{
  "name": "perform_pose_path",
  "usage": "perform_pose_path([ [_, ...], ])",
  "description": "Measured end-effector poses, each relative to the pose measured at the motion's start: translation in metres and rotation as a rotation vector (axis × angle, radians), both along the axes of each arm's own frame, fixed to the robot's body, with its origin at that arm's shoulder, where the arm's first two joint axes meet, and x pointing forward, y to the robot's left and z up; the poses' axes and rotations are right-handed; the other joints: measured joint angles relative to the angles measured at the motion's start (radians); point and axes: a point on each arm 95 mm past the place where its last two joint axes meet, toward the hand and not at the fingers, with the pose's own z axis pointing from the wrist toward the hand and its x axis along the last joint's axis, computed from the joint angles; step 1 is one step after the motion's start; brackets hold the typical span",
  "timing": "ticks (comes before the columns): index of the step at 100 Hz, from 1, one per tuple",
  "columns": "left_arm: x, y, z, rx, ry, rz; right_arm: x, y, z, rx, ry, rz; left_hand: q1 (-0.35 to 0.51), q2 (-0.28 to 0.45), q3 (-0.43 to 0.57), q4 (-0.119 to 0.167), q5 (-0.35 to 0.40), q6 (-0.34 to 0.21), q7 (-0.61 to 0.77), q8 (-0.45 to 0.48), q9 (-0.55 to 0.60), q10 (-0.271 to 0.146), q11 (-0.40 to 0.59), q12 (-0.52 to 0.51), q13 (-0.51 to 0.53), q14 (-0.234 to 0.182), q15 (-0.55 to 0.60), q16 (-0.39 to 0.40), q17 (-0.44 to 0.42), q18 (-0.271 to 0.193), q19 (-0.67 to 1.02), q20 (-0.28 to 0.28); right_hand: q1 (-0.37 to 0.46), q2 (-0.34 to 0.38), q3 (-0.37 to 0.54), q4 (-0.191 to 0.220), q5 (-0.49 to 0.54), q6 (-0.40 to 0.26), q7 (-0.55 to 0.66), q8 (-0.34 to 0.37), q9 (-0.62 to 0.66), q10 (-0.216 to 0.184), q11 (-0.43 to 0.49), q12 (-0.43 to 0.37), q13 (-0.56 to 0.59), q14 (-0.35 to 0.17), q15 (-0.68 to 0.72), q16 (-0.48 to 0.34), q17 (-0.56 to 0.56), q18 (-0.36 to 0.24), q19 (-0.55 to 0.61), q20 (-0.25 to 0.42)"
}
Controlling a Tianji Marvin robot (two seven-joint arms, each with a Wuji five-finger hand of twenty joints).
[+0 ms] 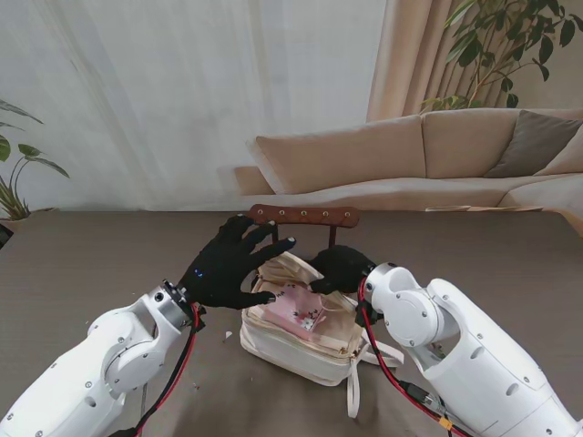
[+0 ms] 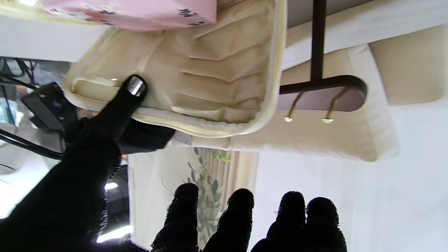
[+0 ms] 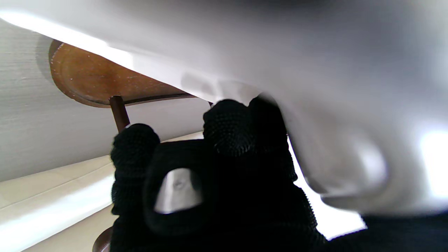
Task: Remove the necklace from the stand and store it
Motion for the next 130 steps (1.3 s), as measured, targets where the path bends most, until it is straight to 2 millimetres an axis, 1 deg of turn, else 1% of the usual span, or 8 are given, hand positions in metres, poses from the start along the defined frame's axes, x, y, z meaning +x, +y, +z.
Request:
perform_pose_path([
  [21,0.002,0.023,-0.008,-0.068,0.055,0.098,-0.010,0.003,0.001,0.019,-0.007,0.037,0.000,0.039,0.003,0.000,0.000,0.024,0.000,0.000,0.000,0.001,0.000,0.000,0.023,0.009,0.001,0.011,0.010,0.014,0.000,0.000,0.000,0.000,0.000,0.000,0.000,0.000,-0.003,0.000,0.000,0.000,0.000,0.000,0.000,0.000,0.000,0.000,0.000,0.000,0.000,0.000],
  [24,0.002,0.026,-0.010,-0.088,0.069,0.109,-0.012,0.003,0.001,0.021,-0.008,0.045,0.000,0.050,0.011,0.017,0.000,0.024,0.000,0.000,0.000,0.001,-0.001,0.000,0.023,0.010,0.001,0.011,0.010,0.015,0.000,0.000,0.000,0.000,0.000,-0.001,0.000,0.000,-0.003,0.000,0.000,0.000,0.000,0.000,0.000,0.000,0.000,0.000,0.000,0.000,0.000,0.000],
  [50,-0.004,0.045,-0.023,-0.111,0.088,0.187,-0.024,0.009,-0.008,0.044,0.000,0.094,0.009,0.050,0.013,0.017,0.016,0.025,0.000,0.000,0.042,0.001,-0.007,0.000,0.050,0.021,0.000,0.005,0.016,0.028,0.000,0.001,0.000,0.007,-0.003,-0.001,-0.007,0.002,-0.002,0.000,0.000,0.002,-0.020,0.000,0.000,0.006,-0.036,-0.013,0.000,0.000,0.000,0.000],
  [73,-0.003,0.051,-0.033,-0.158,0.146,0.217,-0.036,0.016,-0.017,0.060,-0.051,0.161,0.028,0.055,0.014,0.017,0.071,0.038,0.034,0.029,0.107,0.004,-0.011,0.012,0.105,0.025,0.012,0.032,0.047,0.039,0.005,0.025,-0.003,0.061,-0.053,-0.012,-0.032,-0.033,0.004,-0.026,-0.068,0.001,-0.120,-0.034,-0.012,0.013,-0.277,-0.122,0.000,0.000,0.000,0.024],
  [89,-0.002,0.056,-0.046,-0.159,0.182,0.259,-0.040,0.017,-0.023,0.052,-0.049,0.180,0.040,0.061,0.017,0.017,0.118,0.108,0.088,0.080,0.183,0.028,-0.007,0.056,0.183,0.025,0.049,0.164,0.097,0.056,0.044,0.076,-0.033,0.061,-0.053,-0.012,-0.052,-0.055,0.004,-0.061,-0.150,0.001,-0.133,-0.058,-0.013,0.013,-0.473,-0.186,0.000,0.000,-0.016,0.024],
  [101,-0.002,0.060,-0.058,-0.165,0.218,0.287,-0.041,0.018,-0.028,0.044,-0.044,0.193,0.058,0.061,0.027,0.017,0.155,0.131,0.114,0.109,0.233,0.043,-0.001,0.096,0.230,0.025,0.062,0.241,0.123,0.065,0.079,0.115,-0.108,0.061,-0.078,0.028,-0.063,-0.075,-0.022,-0.074,-0.204,0.001,-0.126,-0.061,-0.045,0.013,-0.546,-0.188,0.000,0.000,-0.027,0.024],
  [122,-0.001,0.062,-0.077,-0.158,0.292,0.311,-0.039,0.018,-0.030,0.038,-0.047,0.216,0.074,0.061,0.028,0.017,0.204,0.145,0.132,0.139,0.252,0.050,0.002,0.132,0.281,0.025,0.064,0.274,0.138,0.072,0.143,0.191,-0.150,0.076,-0.170,0.067,-0.073,-0.112,-0.098,-0.074,-0.268,-0.008,-0.085,-0.058,-0.125,0.022,-0.572,-0.186,-0.001,-0.007,-0.040,0.025],
  [130,0.001,0.063,-0.083,-0.157,0.322,0.319,-0.038,0.018,-0.031,0.037,-0.052,0.224,0.080,0.061,0.029,0.017,0.206,0.149,0.132,0.155,0.256,0.051,0.002,0.146,0.307,0.025,0.064,0.283,0.121,0.072,0.224,0.233,-0.197,0.095,-0.220,0.115,-0.073,-0.121,-0.139,-0.054,-0.298,-0.009,-0.071,-0.058,-0.130,0.022,-0.572,-0.186,-0.001,-0.008,-0.041,0.026],
])
